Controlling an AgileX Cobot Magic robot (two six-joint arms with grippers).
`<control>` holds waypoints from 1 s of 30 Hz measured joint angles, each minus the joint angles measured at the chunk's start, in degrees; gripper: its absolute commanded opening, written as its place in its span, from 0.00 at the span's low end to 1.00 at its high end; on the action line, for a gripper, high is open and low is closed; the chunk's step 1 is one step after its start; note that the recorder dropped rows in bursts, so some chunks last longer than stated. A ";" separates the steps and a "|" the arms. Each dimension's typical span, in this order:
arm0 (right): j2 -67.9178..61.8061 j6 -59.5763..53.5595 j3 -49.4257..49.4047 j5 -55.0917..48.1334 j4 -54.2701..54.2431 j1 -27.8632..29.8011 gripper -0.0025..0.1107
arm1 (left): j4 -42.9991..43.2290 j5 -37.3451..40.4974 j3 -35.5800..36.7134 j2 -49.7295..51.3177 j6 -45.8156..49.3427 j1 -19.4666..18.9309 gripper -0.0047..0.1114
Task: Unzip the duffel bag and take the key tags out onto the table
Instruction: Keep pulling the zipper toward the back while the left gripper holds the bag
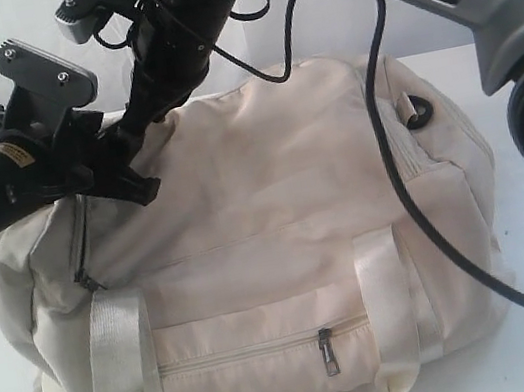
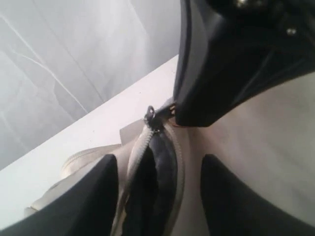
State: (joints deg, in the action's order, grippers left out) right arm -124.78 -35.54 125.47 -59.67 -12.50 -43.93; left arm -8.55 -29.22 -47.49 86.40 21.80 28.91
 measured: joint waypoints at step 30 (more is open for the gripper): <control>0.00 0.00 -0.97 0.50 0.86 0.00 0.02 | -0.97 9.59 -0.99 -1.12 1.86 -0.11 0.04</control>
State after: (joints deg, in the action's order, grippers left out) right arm -124.78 -35.54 124.51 -59.16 -11.64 -43.93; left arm -9.52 -19.63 -48.49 85.28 23.66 28.80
